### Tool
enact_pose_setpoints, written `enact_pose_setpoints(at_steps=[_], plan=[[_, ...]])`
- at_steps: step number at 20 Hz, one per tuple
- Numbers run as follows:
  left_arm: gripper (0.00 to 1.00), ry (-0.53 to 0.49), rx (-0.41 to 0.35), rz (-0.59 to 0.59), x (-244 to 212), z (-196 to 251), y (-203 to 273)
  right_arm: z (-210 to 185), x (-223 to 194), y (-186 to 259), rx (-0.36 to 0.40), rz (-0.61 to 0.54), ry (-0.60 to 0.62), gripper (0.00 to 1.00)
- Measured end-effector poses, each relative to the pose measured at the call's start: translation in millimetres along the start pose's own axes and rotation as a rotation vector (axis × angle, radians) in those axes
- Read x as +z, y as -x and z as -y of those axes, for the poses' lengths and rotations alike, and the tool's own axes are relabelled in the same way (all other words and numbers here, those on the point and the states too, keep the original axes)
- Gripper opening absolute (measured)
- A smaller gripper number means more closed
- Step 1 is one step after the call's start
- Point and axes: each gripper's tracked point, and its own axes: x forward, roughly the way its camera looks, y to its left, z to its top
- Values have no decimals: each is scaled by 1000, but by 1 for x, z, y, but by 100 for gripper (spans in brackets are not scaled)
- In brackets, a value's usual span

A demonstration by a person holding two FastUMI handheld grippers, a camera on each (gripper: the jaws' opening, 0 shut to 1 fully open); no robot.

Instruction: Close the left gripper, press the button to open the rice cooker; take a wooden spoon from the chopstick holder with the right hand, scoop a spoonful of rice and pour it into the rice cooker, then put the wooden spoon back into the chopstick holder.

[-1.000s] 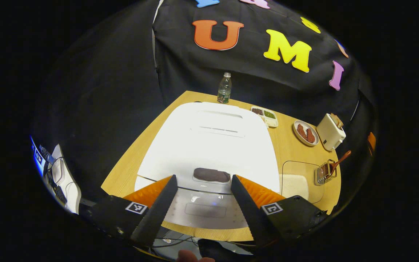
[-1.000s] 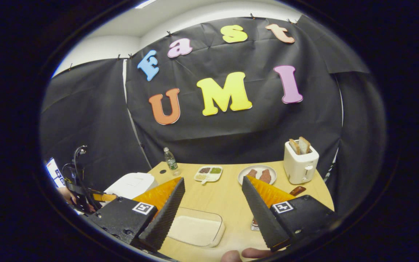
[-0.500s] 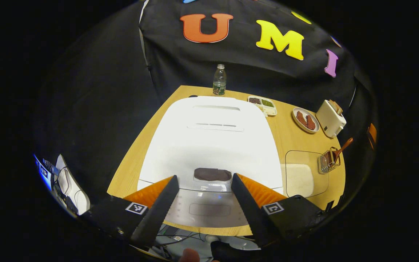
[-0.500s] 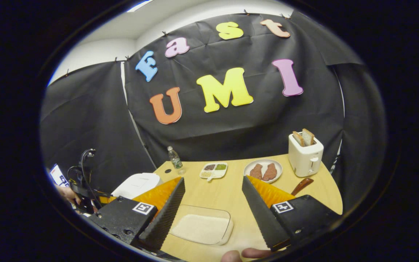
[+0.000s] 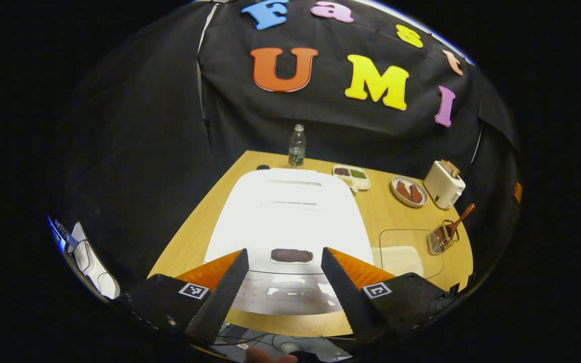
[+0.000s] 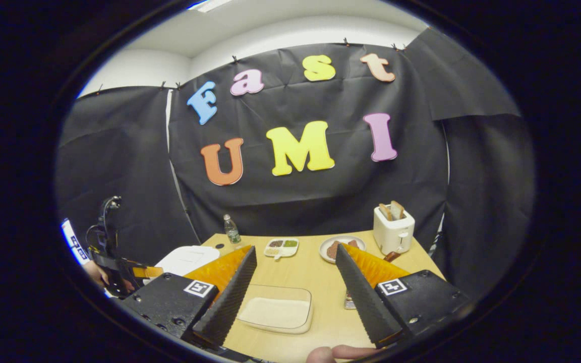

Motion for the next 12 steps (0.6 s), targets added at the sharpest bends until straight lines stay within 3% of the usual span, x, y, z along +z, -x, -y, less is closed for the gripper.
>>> enact_pose_setpoints(at_steps=[7, 8, 9, 11, 12], plan=[[95, 16, -87, 338, 76, 30, 109, -51, 33, 62, -50, 126, 49, 100], [95, 20, -104, 367, 80, 35, 126, -59, 35, 73, -56, 136, 58, 96], [95, 22, -118, 394, 83, 40, 143, -66, 35, 83, -61, 148, 68, 100], [95, 8, -146, 448, 83, 49, 173, -78, 32, 102, -69, 160, 79, 96], [95, -3, -151, 471, 82, 52, 185, -84, 30, 111, -73, 164, 80, 100]])
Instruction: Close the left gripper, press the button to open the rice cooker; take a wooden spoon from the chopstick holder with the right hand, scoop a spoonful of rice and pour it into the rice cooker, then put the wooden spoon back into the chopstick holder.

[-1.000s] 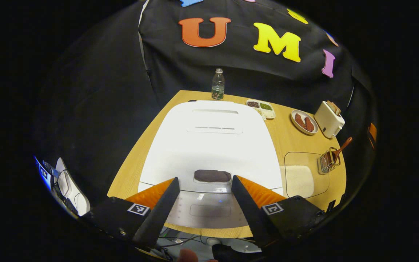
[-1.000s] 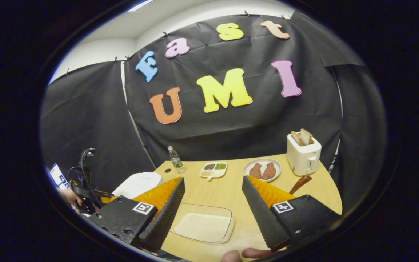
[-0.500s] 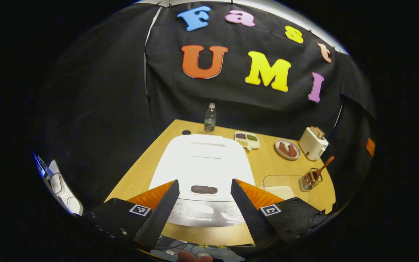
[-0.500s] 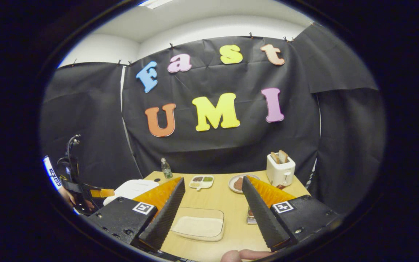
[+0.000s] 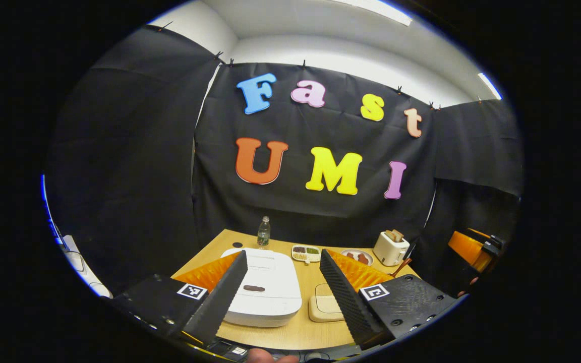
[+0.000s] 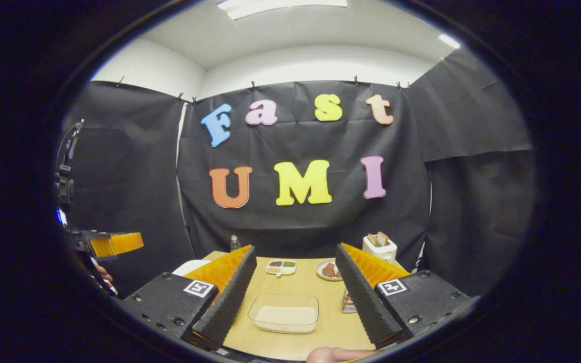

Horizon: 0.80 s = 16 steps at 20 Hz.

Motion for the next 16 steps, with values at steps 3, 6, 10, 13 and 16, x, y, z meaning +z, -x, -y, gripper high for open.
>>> enact_pose_setpoints(at_steps=[3, 6, 10, 13, 16], plan=[[95, -10, -13, 26, 1, 10, 27, -13, -3, 24, -7, -4, 3, 100], [95, -36, -4, 41, -4, 14, 46, -21, -2, 43, -13, -3, 1, 100], [95, -26, 1, 60, -4, 25, 60, -25, -3, 55, -16, 0, -3, 100], [94, -39, 11, 83, 1, 25, 60, -29, 0, 56, 0, 5, 2, 96], [94, -41, 15, 66, -2, 26, 61, -34, -2, 56, 10, -1, -9, 96]])
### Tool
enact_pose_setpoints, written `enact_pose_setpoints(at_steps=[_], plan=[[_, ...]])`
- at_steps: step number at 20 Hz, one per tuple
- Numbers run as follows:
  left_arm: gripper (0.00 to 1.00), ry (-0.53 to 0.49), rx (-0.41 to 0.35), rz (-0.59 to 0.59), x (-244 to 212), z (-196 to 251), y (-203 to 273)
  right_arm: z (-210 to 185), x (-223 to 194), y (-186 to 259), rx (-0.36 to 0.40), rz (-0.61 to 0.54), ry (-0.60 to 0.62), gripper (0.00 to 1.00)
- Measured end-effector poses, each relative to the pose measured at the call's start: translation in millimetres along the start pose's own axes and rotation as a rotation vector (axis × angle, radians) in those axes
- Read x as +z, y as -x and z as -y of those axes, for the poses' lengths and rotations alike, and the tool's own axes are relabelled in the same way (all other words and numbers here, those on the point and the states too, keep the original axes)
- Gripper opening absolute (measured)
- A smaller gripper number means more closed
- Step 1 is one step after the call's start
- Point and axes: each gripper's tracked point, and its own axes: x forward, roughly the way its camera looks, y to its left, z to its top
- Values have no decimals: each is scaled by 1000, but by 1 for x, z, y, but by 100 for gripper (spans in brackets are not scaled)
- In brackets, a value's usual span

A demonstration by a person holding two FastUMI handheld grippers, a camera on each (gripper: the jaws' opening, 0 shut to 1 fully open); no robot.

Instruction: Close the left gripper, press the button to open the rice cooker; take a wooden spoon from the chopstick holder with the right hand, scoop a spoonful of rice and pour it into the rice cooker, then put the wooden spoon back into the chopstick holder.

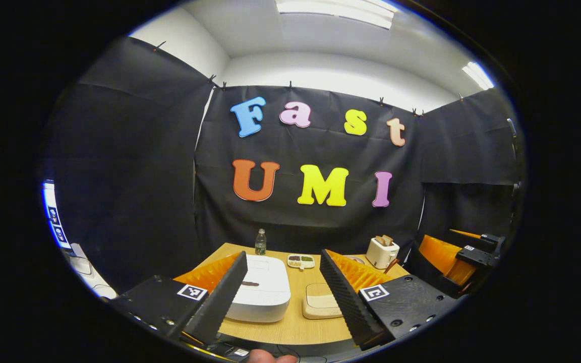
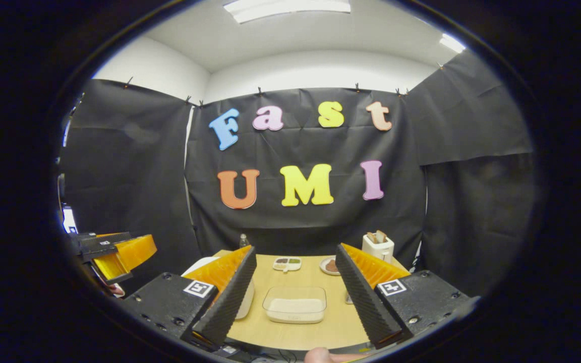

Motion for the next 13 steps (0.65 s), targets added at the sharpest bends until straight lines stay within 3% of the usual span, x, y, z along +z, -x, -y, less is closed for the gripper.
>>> enact_pose_setpoints(at_steps=[1, 3, 5, 13], plan=[[95, 4, 4, 3, 2, -1, -1, -2, -1, 0, 5, -4, 0, 100], [95, 7, 10, 5, 2, 0, 0, 0, 3, -1, 6, 6, 4, 96], [95, 6, 11, 4, 0, 1, 1, 0, 4, -1, 6, 8, -1, 100], [95, -3, 0, 4, -3, 6, 0, 3, 2, -6, -3, 11, -13, 100]])
